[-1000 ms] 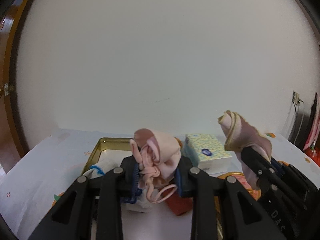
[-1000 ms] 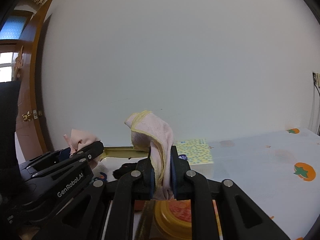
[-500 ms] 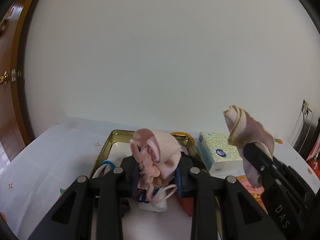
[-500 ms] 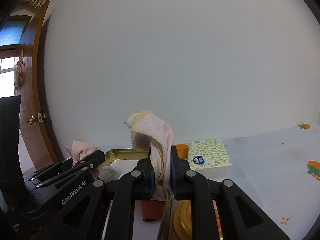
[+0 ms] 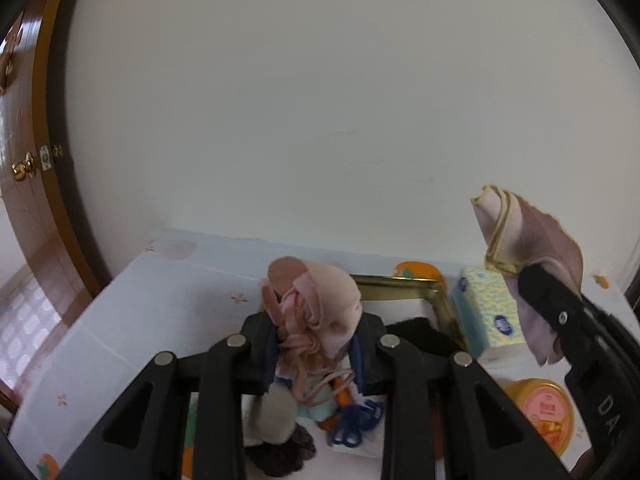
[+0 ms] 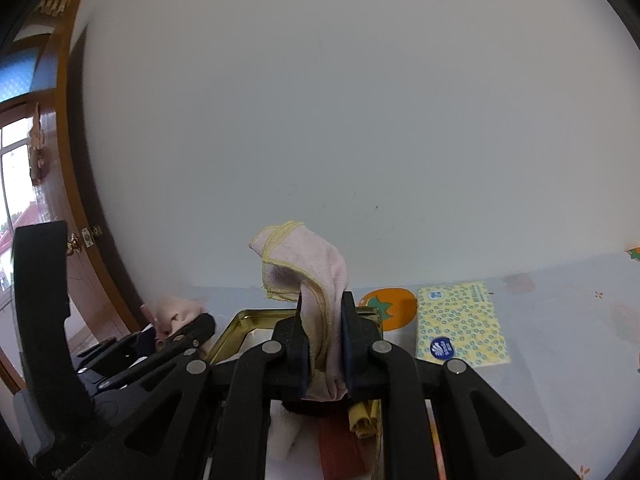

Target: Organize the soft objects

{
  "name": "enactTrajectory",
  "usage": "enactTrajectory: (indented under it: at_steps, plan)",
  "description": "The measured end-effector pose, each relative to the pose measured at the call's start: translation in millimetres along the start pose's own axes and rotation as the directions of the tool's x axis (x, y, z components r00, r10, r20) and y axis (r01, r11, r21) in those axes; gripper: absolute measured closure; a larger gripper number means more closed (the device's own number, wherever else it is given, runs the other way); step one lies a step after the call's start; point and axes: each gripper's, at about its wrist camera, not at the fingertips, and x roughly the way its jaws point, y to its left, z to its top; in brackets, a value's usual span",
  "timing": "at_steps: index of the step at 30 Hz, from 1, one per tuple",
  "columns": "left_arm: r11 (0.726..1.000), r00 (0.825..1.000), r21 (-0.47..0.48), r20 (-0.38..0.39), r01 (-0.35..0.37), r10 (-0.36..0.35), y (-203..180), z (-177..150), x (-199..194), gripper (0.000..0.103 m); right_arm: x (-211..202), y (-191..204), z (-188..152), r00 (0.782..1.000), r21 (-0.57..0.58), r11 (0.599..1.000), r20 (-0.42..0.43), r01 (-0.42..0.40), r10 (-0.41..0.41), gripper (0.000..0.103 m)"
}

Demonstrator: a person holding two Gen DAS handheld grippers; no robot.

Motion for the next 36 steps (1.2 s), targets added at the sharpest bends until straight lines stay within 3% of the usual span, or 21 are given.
enactTrajectory:
  at_steps: [5, 13, 16, 17, 18, 19, 20, 22, 29, 32, 36]
  plan:
    - [0.999, 0.996, 0.030, -0.081, -0.020, 0.023, -2.2, 6.1, 18.8, 0.076, 36.5, -1.6, 10.1, 0.993, 0.009, 1.000, -0.119, -0.002, 0.003, 0.088]
    - [0.998, 0.982, 0.037, -0.182, -0.043, 0.049, -1.9, 5.1, 42.1, 0.076, 86.5, -1.3, 10.3, 0.956, 0.035, 0.999, -0.292, -0.030, 0.039, 0.088]
    - [0.997, 0.973, 0.036, -0.222, -0.062, 0.068, -1.8, 1.9, 54.5, 0.068, 99.1, -4.3, 4.5, 0.938, 0.072, 0.996, -0.340, -0.050, 0.071, 0.084]
    - [0.998, 0.967, 0.029, -0.244, -0.061, 0.067, -1.1, 0.2, 57.2, 0.056, 101.7, -6.8, 2.8, 0.930, 0.099, 0.993, -0.356, -0.063, 0.095, 0.076]
    - [0.998, 0.964, 0.023, -0.259, -0.060, 0.064, 0.0, -0.2, 60.0, 0.046, 104.5, -9.9, 1.3, 0.917, 0.134, 0.988, -0.378, -0.082, 0.128, 0.060]
    - [0.998, 0.960, 0.023, -0.274, -0.060, 0.064, 0.3, -0.9, 60.6, 0.023, 106.1, -11.6, -1.3, 0.906, 0.164, 0.981, -0.391, -0.102, 0.160, 0.051]
    - [0.997, 0.958, 0.027, -0.277, -0.066, 0.071, -0.6, -1.2, 59.0, 0.007, 105.2, -14.1, -2.2, 0.904, 0.186, 0.976, -0.388, -0.117, 0.182, 0.037]
    - [0.996, 0.963, 0.045, -0.255, -0.077, 0.086, -3.3, -1.2, 51.2, 0.001, 94.2, -20.5, -1.3, 0.911, 0.225, 0.961, -0.341, -0.162, 0.234, 0.035]
    - [0.998, 0.954, 0.055, -0.298, -0.007, 0.023, -10.8, -6.9, 38.6, 0.001, 66.6, -41.2, -5.3, 0.906, 0.388, 0.900, -0.278, -0.197, 0.318, 0.034]
    - [0.999, 0.949, 0.030, -0.317, 0.010, 0.000, -7.1, -14.4, 35.0, 0.001, 49.2, -50.7, -10.0, 0.925, 0.431, 0.885, -0.233, -0.178, 0.300, 0.034]
    - [1.000, 0.964, -0.007, -0.266, 0.030, -0.030, -3.4, -19.9, 14.1, 0.001, 12.3, -47.6, -16.7, 0.964, 0.371, 0.919, -0.164, -0.135, 0.208, 0.034]
